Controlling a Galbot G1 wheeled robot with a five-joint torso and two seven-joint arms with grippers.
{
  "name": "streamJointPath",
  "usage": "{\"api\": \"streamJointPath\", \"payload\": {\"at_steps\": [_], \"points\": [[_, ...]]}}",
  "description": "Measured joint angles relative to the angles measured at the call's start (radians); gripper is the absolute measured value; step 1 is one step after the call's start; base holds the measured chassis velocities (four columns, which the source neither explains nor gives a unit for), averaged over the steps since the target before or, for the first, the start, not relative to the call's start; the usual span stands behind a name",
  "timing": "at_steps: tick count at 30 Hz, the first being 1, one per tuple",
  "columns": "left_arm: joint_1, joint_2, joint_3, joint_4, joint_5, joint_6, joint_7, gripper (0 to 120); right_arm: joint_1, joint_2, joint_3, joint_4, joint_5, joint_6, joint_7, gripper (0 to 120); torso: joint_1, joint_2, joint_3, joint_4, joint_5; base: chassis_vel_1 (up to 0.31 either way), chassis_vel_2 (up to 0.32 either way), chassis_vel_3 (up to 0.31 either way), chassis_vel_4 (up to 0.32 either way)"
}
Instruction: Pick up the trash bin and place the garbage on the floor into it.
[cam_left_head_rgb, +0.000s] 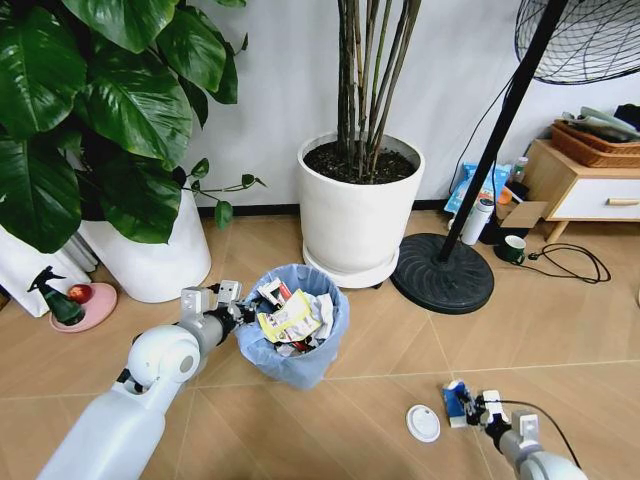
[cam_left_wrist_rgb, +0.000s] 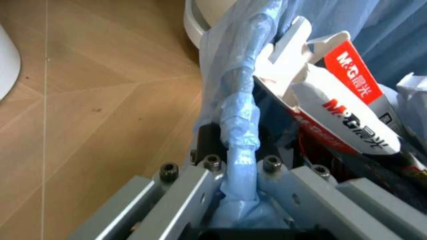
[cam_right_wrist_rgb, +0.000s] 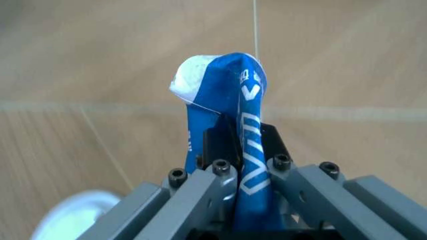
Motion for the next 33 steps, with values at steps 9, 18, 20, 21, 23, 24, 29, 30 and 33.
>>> {"api": "streamJointPath", "payload": {"at_steps": [9, 18, 20, 21, 23, 24, 29, 30, 33], "points": [[-0.005, 0.003, -0.004, 0.010, -0.001, 0.000, 0.003, 0, 0.039, -0.096, -0.014, 0.237, 0.043, -0.037, -0.001, 0, 0.000, 0.000, 0.000, 0.0000, -0.0001, 0.000, 0.000, 0.000, 0.000], [-0.036, 0.001, -0.002, 0.044, -0.003, 0.000, 0.009, 0, 0.222, -0.172, -0.140, 0.507, 0.179, -0.172, 0.047, 0, 0.000, 0.000, 0.000, 0.0002, -0.0004, 0.000, 0.000, 0.000, 0.000], [-0.050, 0.000, 0.003, 0.058, -0.003, 0.000, 0.015, 0, 0.297, -0.184, -0.181, 0.567, 0.241, -0.221, 0.063, 0, 0.000, 0.000, 0.000, 0.0001, -0.0005, 0.000, 0.000, 0.000, 0.000], [-0.056, 0.000, 0.006, 0.064, -0.002, 0.000, 0.018, 0, 0.329, -0.188, -0.203, 0.587, 0.267, -0.235, 0.072, 0, 0.000, 0.000, 0.000, 0.0000, -0.0007, 0.000, 0.000, 0.000, 0.000], [-0.062, 0.000, 0.009, 0.071, -0.001, 0.000, 0.020, 0, 0.371, -0.193, -0.232, 0.609, 0.303, -0.251, 0.084, 0, 0.000, 0.000, 0.000, 0.0001, -0.0004, 0.000, 0.000, 0.000, 0.000], [-0.069, 0.000, 0.012, 0.078, 0.001, 0.000, 0.020, 0, 0.407, -0.194, -0.261, 0.627, 0.336, -0.266, 0.094, 0, 0.000, 0.000, 0.000, 0.0000, -0.0003, 0.000, 0.000, 0.000, 0.000], [-0.084, -0.001, 0.021, 0.092, 0.006, 0.000, 0.021, 0, 0.508, -0.192, -0.342, 0.651, 0.407, -0.299, 0.118, 0, 0.000, 0.000, 0.000, 0.0002, -0.0004, 0.000, 0.000, 0.000, 0.000], [-0.090, -0.002, 0.024, 0.098, 0.007, 0.000, 0.021, 0, 0.548, -0.188, -0.373, 0.653, 0.430, -0.309, 0.127, 0, 0.000, 0.000, 0.000, -0.0001, -0.0003, 0.000, 0.000, 0.000, 0.000], [-0.110, 0.000, 0.035, 0.112, 0.005, 0.000, 0.022, 0, 0.732, -0.161, -0.533, 0.620, 0.488, -0.328, 0.164, 0, 0.000, 0.000, 0.000, 0.0002, -0.0009, 0.000, 0.000, 0.000, 0.000]]}}
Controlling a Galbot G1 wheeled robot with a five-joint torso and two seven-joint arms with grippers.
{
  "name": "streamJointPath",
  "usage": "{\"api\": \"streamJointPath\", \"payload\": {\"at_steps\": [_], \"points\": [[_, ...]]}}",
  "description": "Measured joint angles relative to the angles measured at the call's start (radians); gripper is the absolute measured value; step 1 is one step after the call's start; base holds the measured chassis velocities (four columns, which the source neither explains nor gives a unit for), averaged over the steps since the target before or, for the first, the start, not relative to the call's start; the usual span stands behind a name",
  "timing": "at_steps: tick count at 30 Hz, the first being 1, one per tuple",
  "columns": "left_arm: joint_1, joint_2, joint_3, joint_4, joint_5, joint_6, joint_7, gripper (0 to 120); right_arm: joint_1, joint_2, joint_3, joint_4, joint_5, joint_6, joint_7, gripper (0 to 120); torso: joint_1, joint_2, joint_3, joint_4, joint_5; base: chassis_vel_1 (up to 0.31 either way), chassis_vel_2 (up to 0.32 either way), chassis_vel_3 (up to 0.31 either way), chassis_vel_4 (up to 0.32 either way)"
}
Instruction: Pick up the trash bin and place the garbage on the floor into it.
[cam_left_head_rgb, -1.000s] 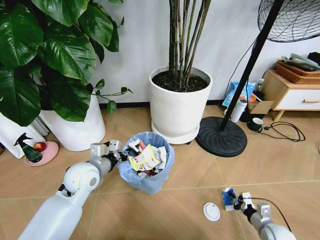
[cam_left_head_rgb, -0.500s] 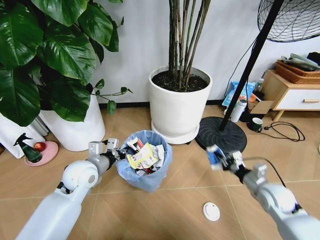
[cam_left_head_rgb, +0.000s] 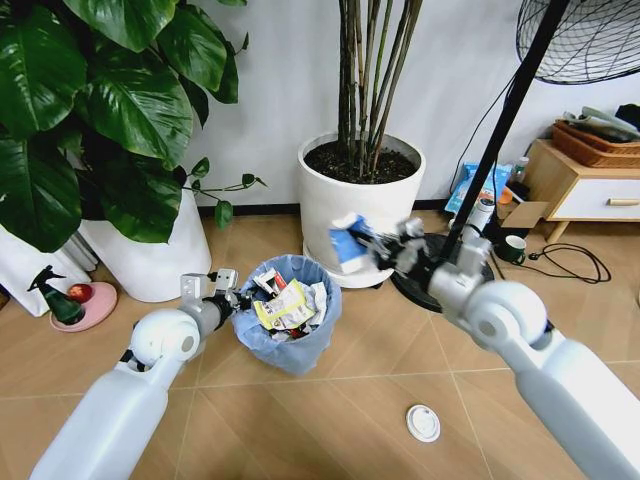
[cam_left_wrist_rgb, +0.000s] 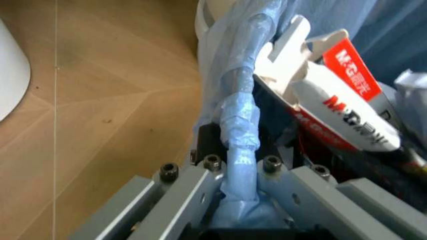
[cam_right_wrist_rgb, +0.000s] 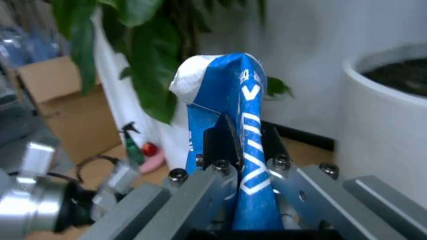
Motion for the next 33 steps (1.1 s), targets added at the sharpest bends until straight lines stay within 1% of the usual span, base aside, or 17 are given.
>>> {"api": "streamJointPath", "payload": {"at_steps": [1, 3, 4, 8, 11, 12, 13, 16, 17, 20, 21, 22, 25, 26, 28, 30, 33], "points": [[0.000, 0.000, 0.000, 0.000, 0.000, 0.000, 0.000, 0, 0.000, 0.000, 0.000, 0.000, 0.000, 0.000, 0.000, 0, 0.000, 0.000, 0.000, 0.0000, 0.0000, 0.000, 0.000, 0.000, 0.000], [-0.017, 0.005, 0.007, 0.009, -0.004, 0.000, 0.002, 0, 0.055, 0.017, -0.082, -0.045, -0.001, 0.000, 0.002, 0, 0.000, 0.000, 0.000, 0.0000, 0.0007, 0.000, 0.000, 0.000, 0.000], [-0.017, 0.005, 0.007, 0.009, -0.004, 0.000, 0.002, 0, 0.055, 0.017, -0.082, -0.045, -0.001, 0.000, 0.002, 0, 0.000, 0.000, 0.000, 0.0000, 0.0007, 0.000, 0.000, 0.000, 0.000], [-0.033, 0.011, 0.009, 0.020, -0.010, 0.000, 0.004, 0, 0.078, 0.033, -0.166, -0.095, -0.021, 0.006, 0.001, 0, 0.000, 0.000, 0.000, -0.0002, 0.0007, 0.000, 0.000, 0.000, 0.000], [-0.033, 0.014, 0.009, 0.022, -0.011, 0.000, 0.005, 0, 0.075, 0.034, -0.182, -0.095, -0.026, 0.002, 0.002, 0, 0.000, 0.000, 0.000, -0.0001, 0.0007, 0.000, 0.000, 0.000, 0.000], [-0.033, 0.014, 0.009, 0.023, -0.011, 0.000, 0.005, 0, 0.072, 0.034, -0.189, -0.091, -0.027, -0.004, 0.006, 4, 0.000, 0.000, 0.000, -0.0003, 0.0006, 0.000, 0.000, 0.000, 0.000], [-0.033, 0.014, 0.009, 0.023, -0.011, 0.000, 0.005, 0, 0.072, 0.034, -0.189, -0.091, -0.027, -0.004, 0.006, 4, 0.000, 0.000, 0.000, -0.0003, 0.0006, 0.000, 0.000, 0.000, 0.000], [-0.031, 0.012, 0.008, 0.023, -0.011, 0.000, 0.006, 0, 0.069, 0.037, -0.200, -0.090, -0.032, -0.005, 0.019, 16, 0.000, 0.000, 0.000, -0.0003, 0.0006, 0.000, 0.000, 0.000, 0.000], [-0.031, 0.012, 0.008, 0.023, -0.011, 0.000, 0.006, 0, 0.069, 0.037, -0.200, -0.090, -0.032, -0.005, 0.019, 16, 0.000, 0.000, 0.000, -0.0003, 0.0006, 0.000, 0.000, 0.000, 0.000], [-0.031, 0.007, 0.009, 0.026, -0.010, 0.000, 0.006, 0, 0.073, 0.040, -0.208, -0.094, -0.033, -0.006, 0.025, 31, 0.000, 0.000, 0.000, -0.0002, 0.0006, 0.000, 0.000, 0.000, 0.000], [-0.031, 0.006, 0.009, 0.026, -0.010, 0.000, 0.006, 0, 0.074, 0.040, -0.209, -0.095, -0.033, -0.006, 0.025, 38, 0.000, 0.000, 0.000, -0.0002, 0.0006, 0.000, 0.000, 0.000, 0.000], [-0.031, 0.006, 0.009, 0.026, -0.010, 0.000, 0.006, 0, 0.074, 0.040, -0.209, -0.095, -0.033, -0.006, 0.025, 38, 0.000, 0.000, 0.000, -0.0002, 0.0006, 0.000, 0.000, 0.000, 0.000], [-0.031, 0.004, 0.009, 0.026, -0.009, 0.000, 0.006, 0, 0.074, 0.039, -0.215, -0.102, -0.040, -0.005, 0.025, 50, 0.000, 0.000, 0.000, -0.0002, 0.0007, 0.000, 0.000, 0.000, 0.000], [-0.031, 0.004, 0.009, 0.026, -0.009, 0.000, 0.006, 0, 0.074, 0.039, -0.215, -0.102, -0.040, -0.005, 0.025, 50, 0.000, 0.000, 0.000, -0.0002, 0.0007, 0.000, 0.000, 0.000, 0.000], [-0.032, 0.002, 0.009, 0.026, -0.009, 0.000, 0.007, 0, 0.075, 0.041, -0.216, -0.112, -0.044, -0.004, 0.024, 62, 0.000, 0.000, 0.000, -0.0003, 0.0008, 0.000, 0.000, 0.000, 0.000], [-0.032, 0.002, 0.008, 0.026, -0.009, 0.000, 0.007, 0, 0.075, 0.041, -0.215, -0.114, -0.047, -0.002, 0.024, 65, 0.000, 0.000, 0.000, -0.0002, 0.0007, 0.000, 0.000, 0.000, 0.000], [-0.029, 0.000, 0.002, 0.025, -0.008, 0.000, 0.007, 0, 0.070, 0.037, -0.192, -0.109, -0.052, 0.005, 0.027, 79, 0.000, 0.000, 0.000, -0.0001, 0.0008, 0.000, 0.000, 0.000, 0.000]]}}
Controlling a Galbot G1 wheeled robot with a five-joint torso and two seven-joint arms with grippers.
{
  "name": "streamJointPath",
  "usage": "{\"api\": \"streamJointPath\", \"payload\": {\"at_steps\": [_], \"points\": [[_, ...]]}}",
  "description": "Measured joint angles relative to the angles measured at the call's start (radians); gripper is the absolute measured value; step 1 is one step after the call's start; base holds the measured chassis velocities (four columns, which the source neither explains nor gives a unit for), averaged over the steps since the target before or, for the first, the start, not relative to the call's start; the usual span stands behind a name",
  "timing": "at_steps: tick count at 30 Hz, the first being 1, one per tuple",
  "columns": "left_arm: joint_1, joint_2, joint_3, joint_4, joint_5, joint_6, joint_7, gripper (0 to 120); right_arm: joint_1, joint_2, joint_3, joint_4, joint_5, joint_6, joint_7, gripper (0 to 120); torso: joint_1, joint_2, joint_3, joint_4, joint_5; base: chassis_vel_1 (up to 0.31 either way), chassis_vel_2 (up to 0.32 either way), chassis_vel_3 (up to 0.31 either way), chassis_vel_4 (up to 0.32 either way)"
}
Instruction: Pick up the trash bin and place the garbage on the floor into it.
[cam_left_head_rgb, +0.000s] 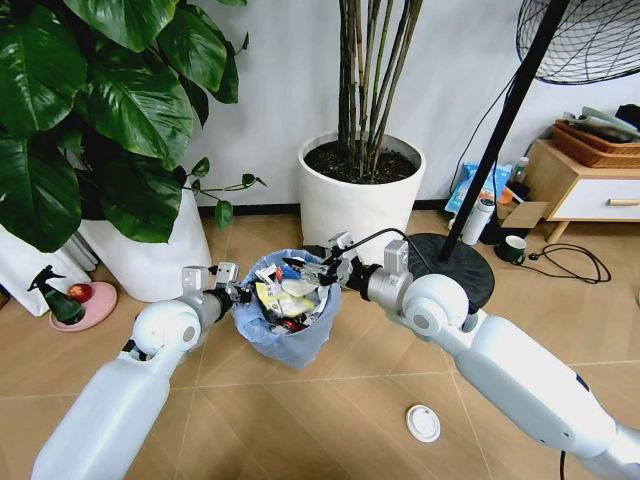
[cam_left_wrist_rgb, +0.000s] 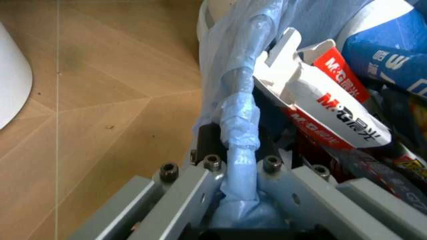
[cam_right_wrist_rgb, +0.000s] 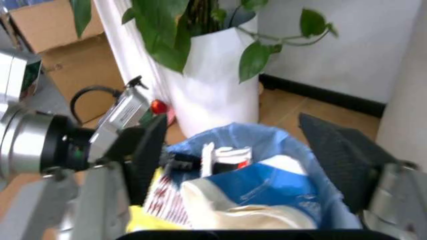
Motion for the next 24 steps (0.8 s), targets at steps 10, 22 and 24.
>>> {"api": "streamJointPath", "payload": {"at_steps": [10, 22, 24], "points": [[0.033, -0.003, -0.038, -0.005, 0.008, 0.000, 0.002, 0, -0.183, -0.084, 0.200, 0.131, -0.004, 0.002, 0.051, 100, 0.000, 0.000, 0.000, -0.0002, 0.0004, 0.000, 0.000, 0.000, 0.000], [0.055, -0.008, -0.056, -0.023, 0.016, 0.000, 0.006, 0, -0.663, -0.118, 0.530, 0.124, -0.192, 0.077, 0.027, 100, 0.000, 0.000, 0.000, -0.0003, 0.0004, 0.000, 0.000, 0.000, 0.000], [0.056, -0.008, -0.056, -0.024, 0.016, 0.000, 0.006, 0, -0.781, -0.101, 0.618, 0.105, -0.234, 0.104, 0.000, 100, 0.000, 0.000, 0.000, -0.0006, 0.0002, 0.000, 0.000, 0.000, 0.000]]}}
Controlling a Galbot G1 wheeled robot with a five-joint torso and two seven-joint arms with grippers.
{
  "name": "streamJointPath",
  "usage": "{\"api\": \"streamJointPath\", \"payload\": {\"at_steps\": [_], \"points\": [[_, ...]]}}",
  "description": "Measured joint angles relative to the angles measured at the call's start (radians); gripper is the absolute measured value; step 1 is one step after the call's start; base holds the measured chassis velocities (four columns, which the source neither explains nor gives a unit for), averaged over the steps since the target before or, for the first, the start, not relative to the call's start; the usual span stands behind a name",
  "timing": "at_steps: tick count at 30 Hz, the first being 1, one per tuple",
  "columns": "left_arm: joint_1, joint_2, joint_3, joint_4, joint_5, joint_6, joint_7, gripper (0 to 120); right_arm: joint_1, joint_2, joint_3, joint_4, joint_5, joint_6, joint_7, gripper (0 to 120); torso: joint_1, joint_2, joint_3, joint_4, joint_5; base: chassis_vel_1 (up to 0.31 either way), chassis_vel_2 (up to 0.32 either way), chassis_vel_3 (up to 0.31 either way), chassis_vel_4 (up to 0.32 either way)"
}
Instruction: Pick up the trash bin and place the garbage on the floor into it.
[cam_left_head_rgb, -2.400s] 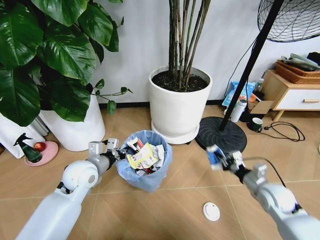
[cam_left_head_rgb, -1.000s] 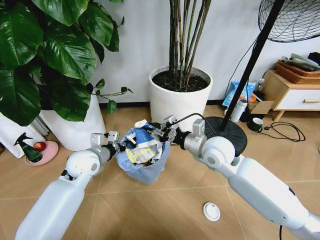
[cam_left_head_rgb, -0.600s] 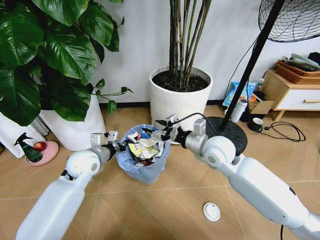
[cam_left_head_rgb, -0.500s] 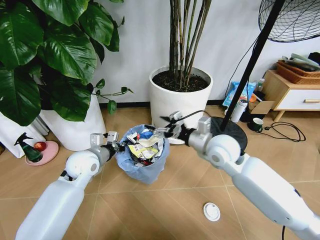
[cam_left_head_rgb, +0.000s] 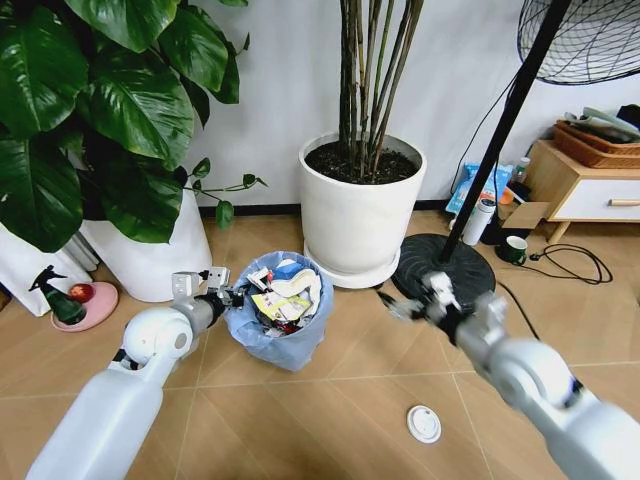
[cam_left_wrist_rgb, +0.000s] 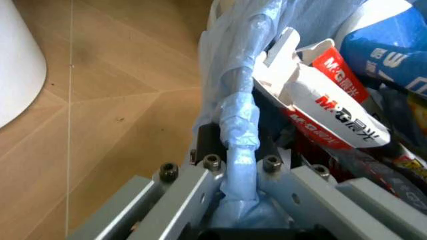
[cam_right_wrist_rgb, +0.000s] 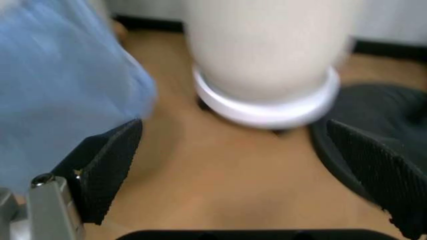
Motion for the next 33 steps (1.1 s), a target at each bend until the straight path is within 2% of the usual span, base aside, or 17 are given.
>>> {"api": "streamJointPath", "payload": {"at_steps": [3, 5, 11, 20, 23, 28, 33], "points": [[0.002, 0.000, 0.000, 0.000, 0.000, 0.000, 0.001, 0, -0.087, 0.017, 0.069, -0.040, -0.041, 0.035, -0.031, 100, 0.000, 0.000, 0.000, 0.0003, -0.0005, 0.000, 0.000, 0.000, 0.000], [0.005, -0.002, 0.000, -0.002, 0.001, 0.000, 0.001, 0, -0.174, 0.040, 0.129, -0.113, -0.093, 0.093, -0.075, 100, 0.000, 0.000, 0.000, 0.0005, 0.0000, 0.000, 0.000, 0.000, 0.000], [0.009, -0.005, 0.005, -0.004, 0.003, 0.000, 0.000, 0, -0.250, 0.083, 0.157, -0.212, -0.141, 0.166, -0.122, 100, 0.000, 0.000, 0.000, 0.0005, -0.0002, 0.000, 0.000, 0.000, 0.000], [0.011, -0.004, 0.013, -0.010, 0.003, 0.000, -0.002, 0, -0.276, 0.146, 0.139, -0.391, -0.215, 0.250, -0.188, 100, 0.000, 0.000, 0.000, 0.0005, -0.0002, 0.000, 0.000, 0.000, 0.000], [0.013, -0.003, 0.013, -0.010, 0.004, 0.000, -0.002, 0, -0.266, 0.166, 0.135, -0.473, -0.265, 0.321, -0.224, 100, 0.000, 0.000, 0.000, 0.0005, -0.0002, 0.000, 0.000, 0.000, 0.000], [0.019, -0.013, 0.014, -0.010, 0.012, 0.000, 0.000, 0, -0.235, 0.189, 0.120, -0.549, -0.329, 0.390, -0.297, 100, 0.000, 0.000, 0.000, 0.0005, -0.0006, 0.000, 0.000, 0.000, 0.000], [0.022, -0.014, 0.015, -0.011, 0.014, 0.000, 0.003, 0, -0.199, 0.215, 0.090, -0.576, -0.360, 0.403, -0.302, 100, 0.000, 0.000, 0.000, 0.0005, -0.0004, 0.000, 0.000, 0.000, 0.000]]}}
